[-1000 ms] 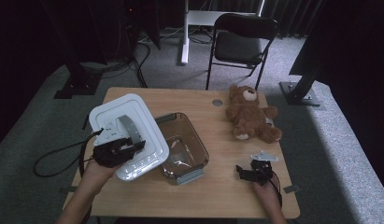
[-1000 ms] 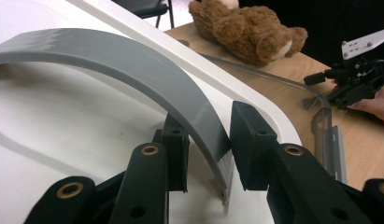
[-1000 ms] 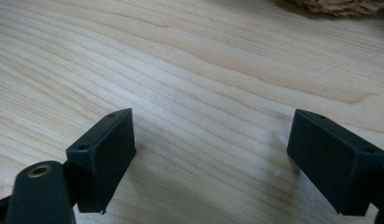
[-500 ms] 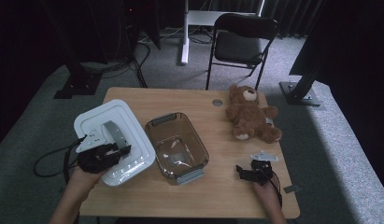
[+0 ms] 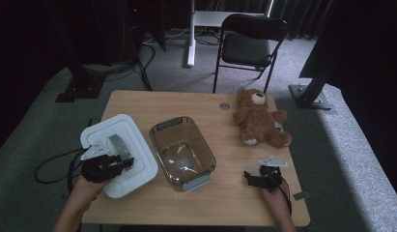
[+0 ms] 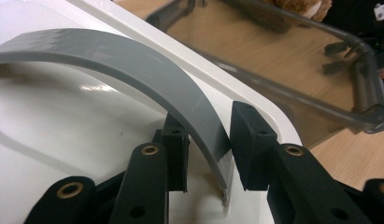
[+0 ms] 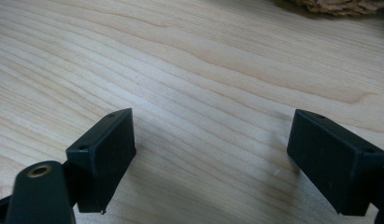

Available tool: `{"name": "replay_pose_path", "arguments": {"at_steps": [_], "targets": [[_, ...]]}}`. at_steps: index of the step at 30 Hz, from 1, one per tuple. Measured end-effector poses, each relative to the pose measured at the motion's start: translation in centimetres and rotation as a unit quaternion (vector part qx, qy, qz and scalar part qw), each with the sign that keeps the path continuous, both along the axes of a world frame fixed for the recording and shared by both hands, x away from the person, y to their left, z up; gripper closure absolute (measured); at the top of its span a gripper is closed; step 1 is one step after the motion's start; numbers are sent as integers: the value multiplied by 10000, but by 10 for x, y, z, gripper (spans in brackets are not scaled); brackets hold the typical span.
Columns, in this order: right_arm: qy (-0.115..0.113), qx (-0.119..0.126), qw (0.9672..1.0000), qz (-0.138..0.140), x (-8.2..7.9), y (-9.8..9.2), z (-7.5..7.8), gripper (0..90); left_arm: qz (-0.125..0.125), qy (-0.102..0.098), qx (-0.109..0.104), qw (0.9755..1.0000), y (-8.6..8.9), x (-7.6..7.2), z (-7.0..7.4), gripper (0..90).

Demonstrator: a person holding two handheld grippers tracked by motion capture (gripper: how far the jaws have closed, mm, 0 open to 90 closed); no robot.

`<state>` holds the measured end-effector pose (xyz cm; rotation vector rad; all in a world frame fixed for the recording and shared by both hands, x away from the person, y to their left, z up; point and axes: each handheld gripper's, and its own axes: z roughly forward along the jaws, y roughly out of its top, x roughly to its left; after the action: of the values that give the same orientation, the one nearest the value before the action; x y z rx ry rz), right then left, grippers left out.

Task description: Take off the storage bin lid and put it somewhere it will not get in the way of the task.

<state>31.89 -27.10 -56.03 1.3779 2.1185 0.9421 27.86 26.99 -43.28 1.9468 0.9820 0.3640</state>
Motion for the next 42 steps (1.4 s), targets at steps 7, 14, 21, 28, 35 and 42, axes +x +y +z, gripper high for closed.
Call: {"name": "replay_pose_path", "arguments": {"at_steps": [7, 14, 21, 28, 35, 42], "targets": [[0, -1, 10000, 0, 0, 0, 0, 144, -56, 251, -8, 9997, -3, 14, -25, 691], [0, 0, 10000, 1, 0, 0, 0, 144, -164, 445, -111, 9988, -4, 28, -47, 689], [-1, 0, 10000, 0, 0, 0, 0, 144, -206, 712, -97, 9972, -8, 39, -65, 690], [0, 0, 10000, 0, 0, 0, 0, 144, -241, 889, -189, 9956, -8, 45, -81, 688], [0, 0, 10000, 0, 0, 0, 0, 144, -151, 1112, -81, 9937, -11, 52, -95, 676], [0, 0, 10000, 0, 0, 0, 0, 144, 86, 1223, -14, 9925, -12, 55, -104, 632]]}}
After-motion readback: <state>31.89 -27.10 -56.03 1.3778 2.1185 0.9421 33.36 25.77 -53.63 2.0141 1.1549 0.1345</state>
